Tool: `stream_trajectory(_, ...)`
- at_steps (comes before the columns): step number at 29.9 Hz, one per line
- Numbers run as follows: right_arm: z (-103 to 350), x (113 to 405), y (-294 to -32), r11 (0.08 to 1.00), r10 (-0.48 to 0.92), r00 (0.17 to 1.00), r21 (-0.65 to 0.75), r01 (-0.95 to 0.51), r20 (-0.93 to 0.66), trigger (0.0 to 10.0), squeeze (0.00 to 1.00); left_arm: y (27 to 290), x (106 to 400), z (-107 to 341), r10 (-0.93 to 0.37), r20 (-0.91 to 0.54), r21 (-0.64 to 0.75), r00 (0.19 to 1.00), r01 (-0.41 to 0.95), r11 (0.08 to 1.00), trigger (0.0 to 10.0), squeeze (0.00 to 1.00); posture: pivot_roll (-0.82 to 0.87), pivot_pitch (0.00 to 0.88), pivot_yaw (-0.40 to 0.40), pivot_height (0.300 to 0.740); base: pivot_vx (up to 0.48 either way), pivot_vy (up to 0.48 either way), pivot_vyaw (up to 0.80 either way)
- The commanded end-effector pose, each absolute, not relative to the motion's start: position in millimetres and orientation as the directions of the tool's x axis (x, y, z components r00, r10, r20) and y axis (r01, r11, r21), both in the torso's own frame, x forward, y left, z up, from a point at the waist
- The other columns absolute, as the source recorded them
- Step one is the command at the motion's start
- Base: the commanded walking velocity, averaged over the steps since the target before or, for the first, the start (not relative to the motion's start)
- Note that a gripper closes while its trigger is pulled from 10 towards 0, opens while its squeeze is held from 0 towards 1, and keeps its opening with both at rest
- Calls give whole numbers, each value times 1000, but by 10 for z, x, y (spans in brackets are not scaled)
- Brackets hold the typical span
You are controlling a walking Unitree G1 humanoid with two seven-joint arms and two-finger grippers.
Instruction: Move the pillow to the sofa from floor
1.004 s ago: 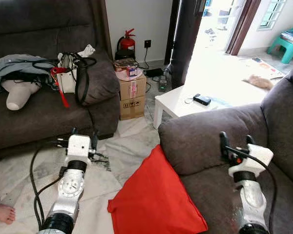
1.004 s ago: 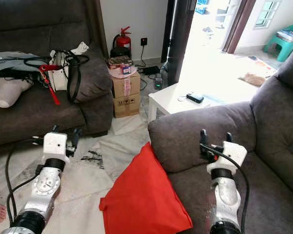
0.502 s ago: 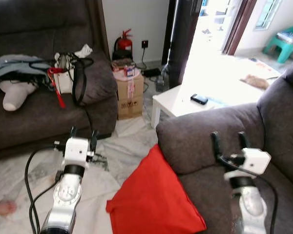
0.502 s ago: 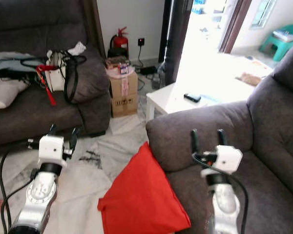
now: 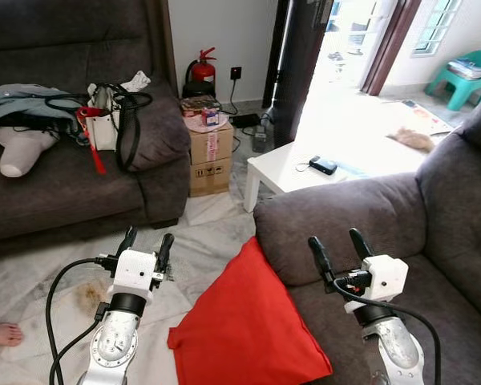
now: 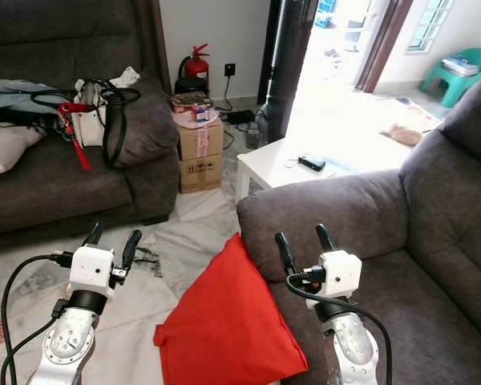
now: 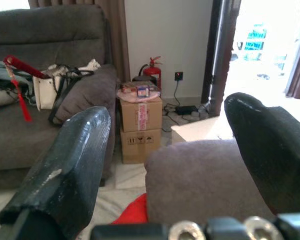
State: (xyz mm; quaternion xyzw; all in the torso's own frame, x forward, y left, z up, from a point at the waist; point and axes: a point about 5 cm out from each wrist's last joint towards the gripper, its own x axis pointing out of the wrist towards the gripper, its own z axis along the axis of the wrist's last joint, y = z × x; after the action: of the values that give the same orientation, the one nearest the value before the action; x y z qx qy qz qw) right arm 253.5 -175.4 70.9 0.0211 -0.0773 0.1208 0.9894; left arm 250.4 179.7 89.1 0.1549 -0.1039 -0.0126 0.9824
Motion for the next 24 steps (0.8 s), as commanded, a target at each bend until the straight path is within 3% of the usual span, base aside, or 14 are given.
stream_trajectory(1,782,2576,-1758,970,238,956,15,-244,174,10000,0,1829,2488,917,-49,197,308,979,-14,951,10000,0,48,0,-89,740,0,0,0)
stream_trajectory(11,772,2670,-1711,965,255,958,22,-260,133,10000,0,1949,2418,937,16,189,311,982,-75,948,10000,0,102,0,-129,740,0,0,0)
stream_trajectory(17,785,2698,-1707,968,245,961,20,-250,129,10000,0,1936,2405,904,-6,153,318,988,-44,947,10000,0,99,0,-115,740,0,0,0)
stream_trajectory(24,763,2650,-1843,994,103,988,16,-106,119,10000,0,1917,2494,899,-36,147,336,989,-15,942,10000,0,25,0,-96,740,0,0,0)
